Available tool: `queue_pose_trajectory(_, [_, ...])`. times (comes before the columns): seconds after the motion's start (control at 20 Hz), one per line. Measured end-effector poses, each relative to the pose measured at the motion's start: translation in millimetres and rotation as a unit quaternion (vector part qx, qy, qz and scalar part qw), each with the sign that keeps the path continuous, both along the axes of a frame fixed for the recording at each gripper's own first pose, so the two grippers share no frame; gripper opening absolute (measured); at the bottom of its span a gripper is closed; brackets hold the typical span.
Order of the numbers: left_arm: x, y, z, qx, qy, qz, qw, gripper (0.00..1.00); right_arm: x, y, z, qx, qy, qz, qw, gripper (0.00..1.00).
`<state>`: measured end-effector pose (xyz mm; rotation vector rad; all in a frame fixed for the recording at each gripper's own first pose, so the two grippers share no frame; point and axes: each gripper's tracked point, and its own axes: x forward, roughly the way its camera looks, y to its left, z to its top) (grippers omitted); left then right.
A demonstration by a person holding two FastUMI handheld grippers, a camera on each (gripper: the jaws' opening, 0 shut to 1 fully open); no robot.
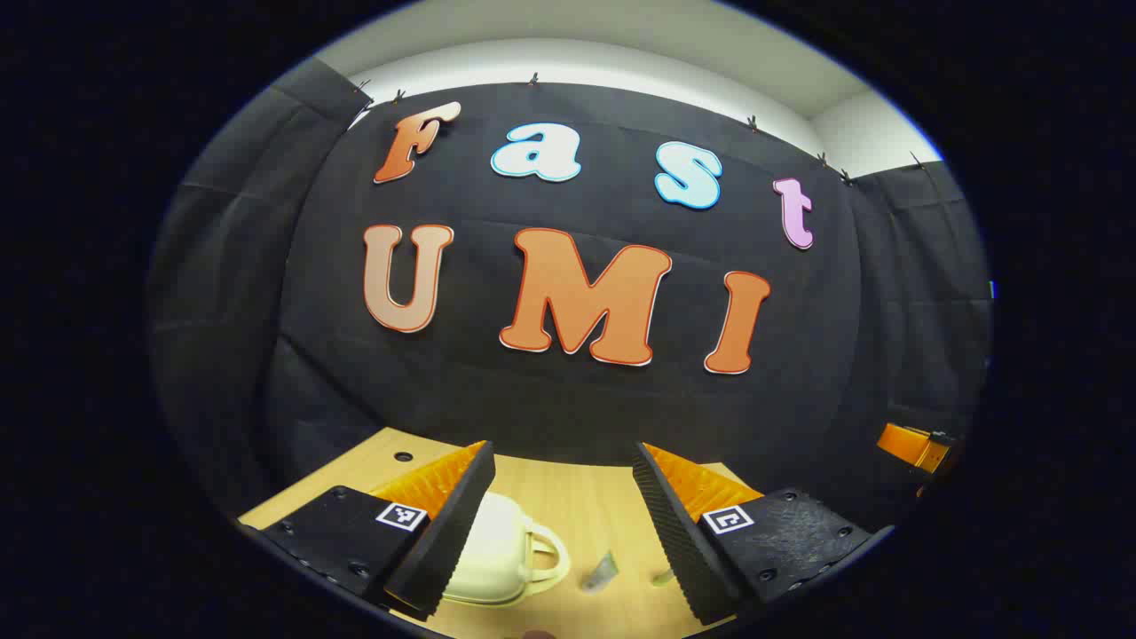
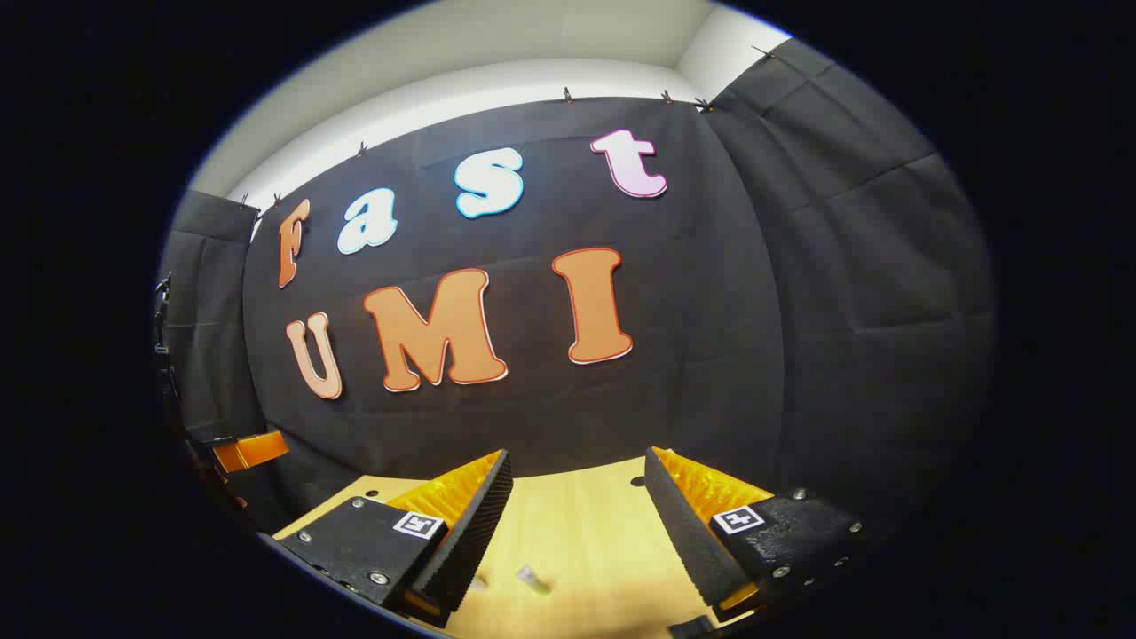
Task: First open the suitcase, pack the skin care products into it, and then close the suitcase.
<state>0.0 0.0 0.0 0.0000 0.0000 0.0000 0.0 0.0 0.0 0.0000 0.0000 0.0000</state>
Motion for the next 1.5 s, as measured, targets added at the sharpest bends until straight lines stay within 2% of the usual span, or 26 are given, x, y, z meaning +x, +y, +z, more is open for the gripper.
queue_pose_trajectory(0.1, [-7.2, 27.3, 8.1, 0.018, -0.008, 0.0, 1.0, 0.96, -4.0, 27.6, -7.2, 0.01, 0.011, 0.007, 1.0, 1.0])
queue_pose_trajectory(0.15, [-9.2, 36.3, 8.0, 0.022, -0.007, -0.002, 1.0, 0.97, -5.9, 38.9, -13.5, 0.008, 0.02, 0.012, 1.0, 0.95])
queue_pose_trajectory(0.35, [-7.4, 44.5, -4.3, 0.015, 0.003, -0.013, 1.0, 0.97, -1.8, 59.7, -12.8, -0.029, 0.026, 0.023, 0.999, 0.95])
queue_pose_trajectory(0.65, [9.0, 22.9, -18.8, -0.009, 0.02, -0.007, 1.0, 0.97, 25.5, 66.5, -11.9, -0.062, 0.035, 0.068, 0.995, 0.95])
queue_pose_trajectory(0.85, [10.8, 3.7, -10.1, -0.012, 0.004, 0.009, 1.0, 0.96, 52.3, 56.7, -11.7, -0.08, 0.043, 0.099, 0.991, 0.95])
queue_pose_trajectory(1.05, [14.5, -3.2, -24.7, 0.01, 0.008, 0.044, 0.999, 0.97, 68.6, 51.6, -20.0, -0.07, 0.054, 0.129, 0.988, 0.95])
queue_pose_trajectory(1.25, [26.9, -12.3, -43.5, 0.03, 0.029, 0.05, 0.998, 0.97, 80.6, 42.9, -33.0, -0.07, 0.074, 0.129, 0.986, 0.95])
queue_pose_trajectory(1.5, [51.3, -15.3, -74.6, 0.116, 0.066, 0.033, 0.991, 0.97, 87.0, 26.1, -55.3, -0.056, 0.102, 0.101, 0.988, 0.95])
